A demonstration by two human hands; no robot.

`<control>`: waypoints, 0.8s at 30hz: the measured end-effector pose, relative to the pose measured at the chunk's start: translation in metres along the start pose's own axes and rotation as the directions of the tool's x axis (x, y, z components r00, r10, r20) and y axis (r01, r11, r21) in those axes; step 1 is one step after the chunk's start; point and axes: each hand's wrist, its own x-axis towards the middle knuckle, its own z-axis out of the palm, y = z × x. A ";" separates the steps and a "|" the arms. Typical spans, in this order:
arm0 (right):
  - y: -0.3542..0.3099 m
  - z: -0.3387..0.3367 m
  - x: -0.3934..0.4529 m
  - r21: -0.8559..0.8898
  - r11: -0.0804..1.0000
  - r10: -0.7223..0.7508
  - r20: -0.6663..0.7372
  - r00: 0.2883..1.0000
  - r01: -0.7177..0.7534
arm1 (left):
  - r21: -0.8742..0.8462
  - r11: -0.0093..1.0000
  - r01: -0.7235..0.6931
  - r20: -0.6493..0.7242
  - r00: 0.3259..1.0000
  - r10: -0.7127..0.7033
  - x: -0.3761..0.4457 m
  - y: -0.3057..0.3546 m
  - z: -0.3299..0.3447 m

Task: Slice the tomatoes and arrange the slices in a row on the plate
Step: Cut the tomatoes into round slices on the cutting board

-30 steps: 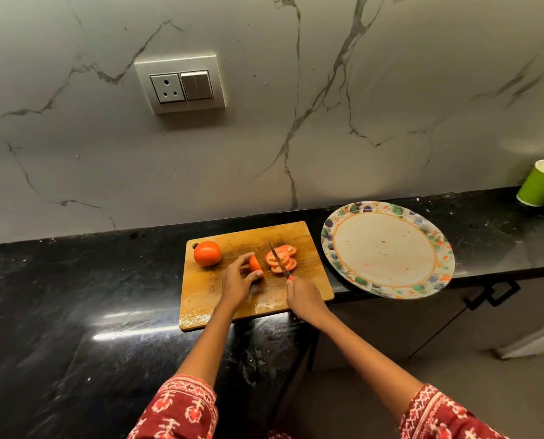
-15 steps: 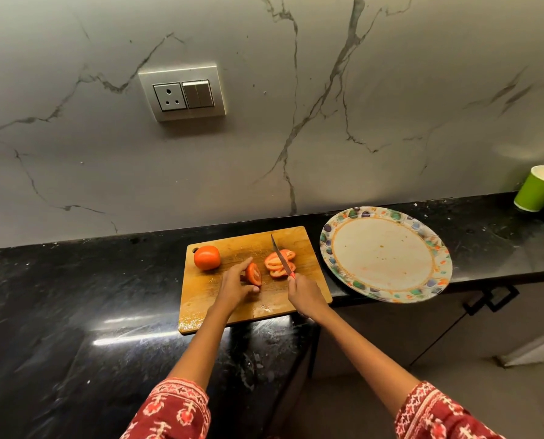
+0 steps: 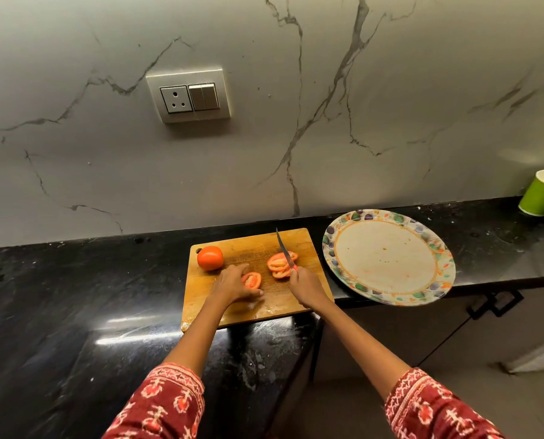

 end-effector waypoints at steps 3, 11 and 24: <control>-0.001 0.001 0.000 0.003 1.000 -0.013 0.008 1.000 0.013 | 0.071 0.997 -0.001 0.021 1.000 -0.001 0.005 0.006 0.002; -0.002 -0.004 -0.002 0.037 0.999 -0.028 0.007 1.000 0.028 | -0.216 0.974 -0.066 -0.089 0.995 0.048 0.006 0.016 0.005; -0.001 0.011 -0.008 -0.027 0.998 -0.053 0.073 0.996 0.055 | -0.511 0.809 -0.291 -0.324 0.937 0.133 -0.015 0.002 0.019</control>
